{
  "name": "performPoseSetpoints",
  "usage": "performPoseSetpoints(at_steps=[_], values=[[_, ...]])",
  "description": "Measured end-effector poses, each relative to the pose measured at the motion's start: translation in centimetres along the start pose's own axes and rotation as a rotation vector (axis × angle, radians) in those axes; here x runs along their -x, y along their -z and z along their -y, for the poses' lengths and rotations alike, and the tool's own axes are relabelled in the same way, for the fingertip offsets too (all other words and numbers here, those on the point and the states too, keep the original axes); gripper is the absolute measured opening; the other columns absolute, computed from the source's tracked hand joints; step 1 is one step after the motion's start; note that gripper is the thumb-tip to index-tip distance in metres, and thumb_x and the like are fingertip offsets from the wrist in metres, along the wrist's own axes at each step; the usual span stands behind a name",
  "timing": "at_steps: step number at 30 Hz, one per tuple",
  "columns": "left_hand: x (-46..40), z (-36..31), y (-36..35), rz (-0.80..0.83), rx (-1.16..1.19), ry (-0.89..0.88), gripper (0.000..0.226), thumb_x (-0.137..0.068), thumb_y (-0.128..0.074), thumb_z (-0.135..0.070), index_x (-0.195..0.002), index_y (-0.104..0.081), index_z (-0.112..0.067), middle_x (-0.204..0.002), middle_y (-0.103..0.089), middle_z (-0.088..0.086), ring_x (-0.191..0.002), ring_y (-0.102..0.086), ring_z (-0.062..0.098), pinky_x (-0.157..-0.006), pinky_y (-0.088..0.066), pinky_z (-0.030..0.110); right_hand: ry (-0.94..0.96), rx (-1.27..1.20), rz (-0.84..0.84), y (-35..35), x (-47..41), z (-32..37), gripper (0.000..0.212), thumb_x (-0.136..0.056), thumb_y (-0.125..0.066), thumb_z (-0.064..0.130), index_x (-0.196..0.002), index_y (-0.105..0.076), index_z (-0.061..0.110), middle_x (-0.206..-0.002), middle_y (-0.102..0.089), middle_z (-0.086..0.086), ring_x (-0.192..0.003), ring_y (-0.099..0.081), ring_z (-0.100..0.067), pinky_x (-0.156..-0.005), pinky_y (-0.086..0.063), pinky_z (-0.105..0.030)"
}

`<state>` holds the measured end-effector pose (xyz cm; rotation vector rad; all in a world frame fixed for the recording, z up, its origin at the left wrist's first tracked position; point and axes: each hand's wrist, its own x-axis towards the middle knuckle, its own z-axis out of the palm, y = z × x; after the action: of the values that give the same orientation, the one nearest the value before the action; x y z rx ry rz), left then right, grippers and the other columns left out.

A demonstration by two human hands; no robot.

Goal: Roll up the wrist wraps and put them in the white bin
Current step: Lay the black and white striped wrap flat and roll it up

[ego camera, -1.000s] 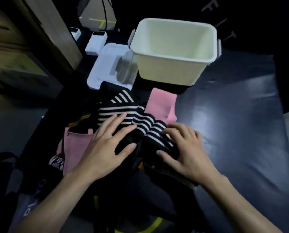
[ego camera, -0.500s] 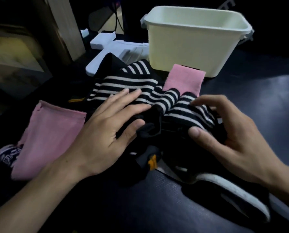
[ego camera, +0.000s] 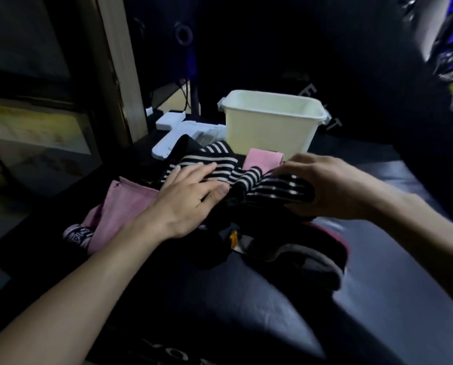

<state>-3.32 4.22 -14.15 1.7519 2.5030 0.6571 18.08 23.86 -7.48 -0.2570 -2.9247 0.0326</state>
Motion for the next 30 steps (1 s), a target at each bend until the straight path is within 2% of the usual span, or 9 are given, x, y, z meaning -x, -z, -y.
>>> performPoseSetpoints(at_steps=[3, 6, 9, 12, 15, 17, 20, 25, 30], values=[[0.7, -2.0, 1.8, 0.021, -0.022, 0.009, 0.092, -0.084, 0.001, -0.083, -0.152, -0.046, -0.040, -0.168, -0.022, -0.018, -0.156, -0.012, 0.012, -0.128, -0.006, 0.042, 0.006, 0.007, -0.046, 1.9, 0.4, 0.9, 0.046, -0.077, -0.077, 0.041, -0.121, -0.066, 0.043, -0.114, -0.063, 0.010, -0.093, -0.067, -0.018, -0.078, -0.058, -0.038], [1.8, -5.6, 3.4, -0.035, -0.050, -0.095, 0.068, -0.096, -0.029, -0.077, -0.155, -0.035, -0.044, -0.166, -0.024, -0.018, -0.153, -0.021, 0.012, -0.125, -0.019, 0.041, 0.006, 0.047, -0.176, 4.3, 0.9, 1.7, 0.027, -0.077, -0.071, 0.041, -0.103, -0.076, 0.036, -0.106, -0.068, 0.005, -0.087, -0.069, -0.023, -0.072, -0.058, -0.042], [2.5, -8.7, 3.1, -0.039, -0.184, -0.149, 0.055, -0.099, -0.052, -0.057, -0.150, -0.040, -0.044, -0.166, -0.025, -0.014, -0.149, -0.027, 0.017, -0.118, -0.027, 0.037, -0.036, 0.069, -0.320, 7.0, 2.3, 2.8, 0.041, -0.072, -0.053, 0.049, -0.098, -0.079, 0.032, -0.107, -0.071, 0.004, -0.090, -0.070, -0.026, -0.074, -0.058, -0.043], [2.8, -8.7, 1.8, 0.017, -0.270, -0.020, 0.051, -0.100, -0.053, -0.040, -0.150, -0.043, -0.035, -0.166, -0.026, -0.008, -0.144, -0.036, 0.026, -0.112, -0.035, 0.042, -0.093, 0.050, -0.437, 9.6, 5.2, 2.9, 0.043, -0.074, -0.050, 0.048, -0.099, -0.080, 0.029, -0.105, -0.071, 0.004, -0.090, -0.070, -0.025, -0.077, -0.058, -0.043], [3.6, -8.6, 1.4, 0.063, -0.249, 0.068, 0.057, -0.103, -0.050, -0.042, -0.156, -0.035, -0.030, -0.168, -0.023, -0.007, -0.147, -0.033, 0.027, -0.116, -0.036, 0.045, -0.154, 0.036, -0.528, 11.8, 8.6, 2.1, 0.042, -0.076, -0.051, 0.046, -0.096, -0.081, 0.024, -0.098, -0.072, 0.000, -0.087, -0.070, -0.025, -0.078, -0.057, -0.043], [4.0, -9.3, 1.4, 0.045, -0.243, 0.064, 0.060, -0.103, -0.049, -0.044, -0.158, -0.032, -0.030, -0.169, -0.021, -0.007, -0.149, -0.030, 0.025, -0.117, -0.032, 0.043, -0.214, -0.006, -0.593, 12.6, 10.9, 1.3, 0.041, -0.076, -0.054, 0.044, -0.095, -0.081, 0.020, -0.096, -0.073, -0.003, -0.086, -0.070, -0.027, -0.079, -0.056, -0.044], [4.1, -11.3, 2.2, -0.040, -0.191, 0.050, 0.062, -0.102, -0.051, -0.043, -0.159, -0.033, -0.027, -0.168, -0.025, -0.007, -0.149, -0.029, 0.023, -0.118, -0.032, 0.042, -0.303, -0.056, -0.644, 12.9, 14.1, -0.3, 0.025, -0.080, -0.064, 0.030, -0.094, -0.080, 0.017, -0.095, -0.074, -0.005, -0.085, -0.070, -0.025, -0.082, -0.056, -0.043], [3.9, -15.0, 3.5, -0.030, -0.179, 0.076, 0.050, -0.098, -0.054, -0.042, -0.146, -0.050, -0.027, -0.167, -0.017, -0.008, -0.149, -0.017, 0.024, -0.117, -0.031, 0.050, -0.382, -0.139, -0.599, 11.8, 20.0, -1.8, 0.014, -0.086, -0.071, 0.028, -0.094, -0.080, 0.021, -0.093, -0.074, 0.002, -0.085, -0.070, -0.016, -0.078, -0.050, -0.028], [4.8, -18.3, 2.0, 0.068, -0.210, -0.035, 0.055, -0.096, -0.058, -0.045, -0.147, -0.049, -0.028, -0.156, -0.039, -0.008, -0.140, -0.036, 0.025, -0.113, -0.036, 0.041, -0.486, -0.357, -0.650, 11.2, 24.6, -1.7, 0.006, -0.084, -0.072, 0.033, -0.084, -0.076, 0.036, -0.079, -0.075, 0.008, -0.077, -0.071, -0.011, -0.074, -0.053, -0.030]])
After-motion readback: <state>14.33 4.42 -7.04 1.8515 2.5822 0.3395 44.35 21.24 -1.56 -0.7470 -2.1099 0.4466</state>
